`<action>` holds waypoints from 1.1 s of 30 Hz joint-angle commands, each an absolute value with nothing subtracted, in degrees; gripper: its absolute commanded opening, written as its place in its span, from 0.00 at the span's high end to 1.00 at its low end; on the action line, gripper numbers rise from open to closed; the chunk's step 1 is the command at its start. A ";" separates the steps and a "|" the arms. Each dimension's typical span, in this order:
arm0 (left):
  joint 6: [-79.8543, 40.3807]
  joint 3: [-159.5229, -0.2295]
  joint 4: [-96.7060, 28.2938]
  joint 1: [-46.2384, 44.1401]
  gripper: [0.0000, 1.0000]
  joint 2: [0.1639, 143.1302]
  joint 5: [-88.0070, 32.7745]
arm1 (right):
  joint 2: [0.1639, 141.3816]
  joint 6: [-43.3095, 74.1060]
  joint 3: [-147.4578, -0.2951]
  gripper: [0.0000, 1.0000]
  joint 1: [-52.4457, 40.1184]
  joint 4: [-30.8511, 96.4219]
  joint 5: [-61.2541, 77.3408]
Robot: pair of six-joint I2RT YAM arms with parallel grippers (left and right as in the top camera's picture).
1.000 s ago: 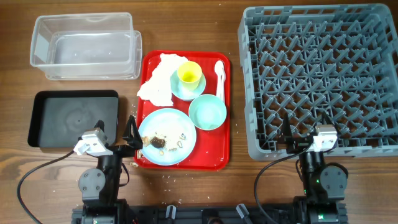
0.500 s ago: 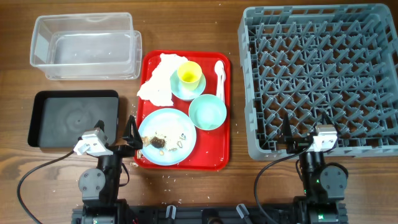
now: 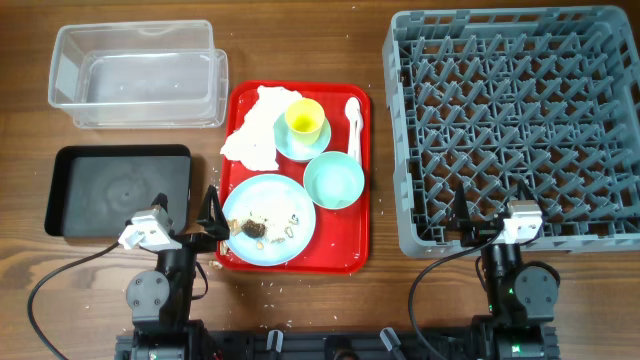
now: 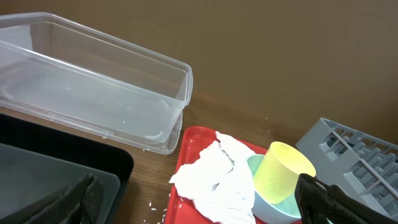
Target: Sort waste into correct bins and load items into the dishwasher rack
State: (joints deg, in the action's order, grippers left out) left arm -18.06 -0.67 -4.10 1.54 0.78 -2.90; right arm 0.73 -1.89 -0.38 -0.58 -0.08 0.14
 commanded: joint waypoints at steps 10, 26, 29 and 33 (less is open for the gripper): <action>-17.10 -0.32 -4.36 1.23 0.00 0.16 -2.33 | 0.54 -2.98 -0.30 0.00 -0.34 -0.38 0.08; -17.15 -0.32 -4.36 1.23 0.00 0.16 -2.35 | 0.54 -2.98 -0.30 0.00 -0.34 -0.38 0.08; -26.33 -0.32 -3.33 1.21 0.00 0.16 -11.55 | 0.54 -2.98 -0.30 0.00 -0.34 -0.38 0.08; -40.86 -0.32 -2.20 1.21 0.00 0.16 -31.18 | 0.54 -2.96 -0.30 0.01 -0.34 -0.38 0.08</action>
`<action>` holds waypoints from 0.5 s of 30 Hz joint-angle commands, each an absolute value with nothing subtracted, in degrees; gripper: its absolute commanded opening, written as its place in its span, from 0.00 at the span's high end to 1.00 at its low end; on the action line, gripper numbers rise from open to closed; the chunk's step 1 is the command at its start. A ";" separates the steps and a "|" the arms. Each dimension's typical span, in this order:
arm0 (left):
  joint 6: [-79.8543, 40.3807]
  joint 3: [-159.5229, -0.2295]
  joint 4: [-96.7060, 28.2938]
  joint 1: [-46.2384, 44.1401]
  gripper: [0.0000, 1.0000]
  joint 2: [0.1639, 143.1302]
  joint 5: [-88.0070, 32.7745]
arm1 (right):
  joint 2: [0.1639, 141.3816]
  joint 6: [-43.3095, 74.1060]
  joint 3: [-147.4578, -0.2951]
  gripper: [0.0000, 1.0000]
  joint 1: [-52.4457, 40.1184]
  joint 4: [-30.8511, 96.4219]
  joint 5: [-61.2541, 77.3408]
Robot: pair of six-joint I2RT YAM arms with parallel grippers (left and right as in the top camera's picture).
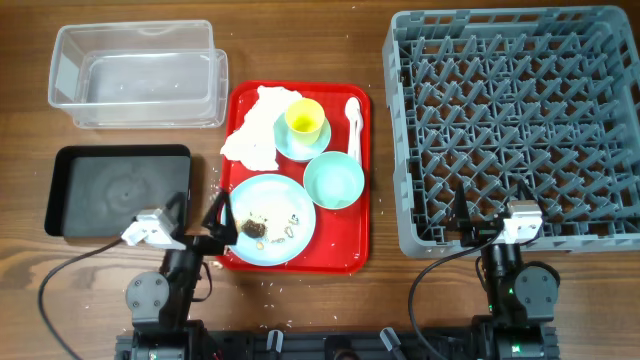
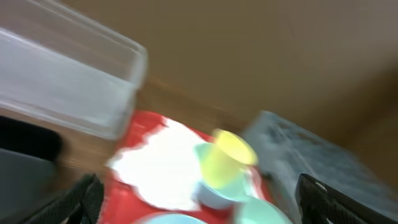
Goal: Sort waste into correct bins and load items into the dishwasher rack
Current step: 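Reach the left gripper over the red tray to the white napkin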
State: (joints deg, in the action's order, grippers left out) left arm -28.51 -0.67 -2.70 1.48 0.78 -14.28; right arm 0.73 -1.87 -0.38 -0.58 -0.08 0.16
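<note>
A red tray [image 1: 345, 250] holds a crumpled white napkin [image 1: 255, 130], a yellow cup [image 1: 305, 118] on a teal saucer, a teal bowl [image 1: 334, 180], a white spoon [image 1: 353, 120] and a light blue plate [image 1: 272, 205] with food scraps. My left gripper [image 1: 198, 212] is open at the tray's front left corner, next to the plate. The left wrist view is blurred by motion. It shows the napkin [image 2: 161, 168] and cup [image 2: 227, 158] ahead between wide-apart fingers [image 2: 84, 199]. My right gripper [image 1: 490, 208] is open at the front edge of the grey dishwasher rack [image 1: 515, 120].
A clear plastic bin [image 1: 140, 75] stands at the back left. A black bin [image 1: 115, 190] lies in front of it, just left of my left gripper. Crumbs are scattered on the wooden table near the tray's front left corner.
My left gripper has shifted and turned a little to the right, toward the tray, still open. Its wrist view now centres on the napkin and cup. The right arm has not moved.
</note>
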 commanded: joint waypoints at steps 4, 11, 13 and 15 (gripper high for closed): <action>-46.06 -0.32 -2.11 1.21 0.00 0.16 -32.99 | 0.54 -2.98 -0.30 0.00 -0.34 -0.38 0.08; -66.74 -0.32 4.34 1.21 0.00 0.16 -34.39 | 0.54 -2.98 -0.30 0.00 -0.34 -0.38 0.08; -66.76 -0.32 8.56 1.21 0.00 0.16 -35.14 | 0.54 -2.98 -0.30 0.00 -0.34 -0.38 0.08; -66.76 -0.34 10.94 1.21 0.00 0.16 -35.14 | 0.54 -2.98 -0.30 0.00 -0.34 -0.38 0.08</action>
State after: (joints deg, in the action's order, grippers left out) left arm -63.29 -0.43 8.08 1.43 0.78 -33.21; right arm 0.73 -1.89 -0.38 -0.58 -0.08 0.14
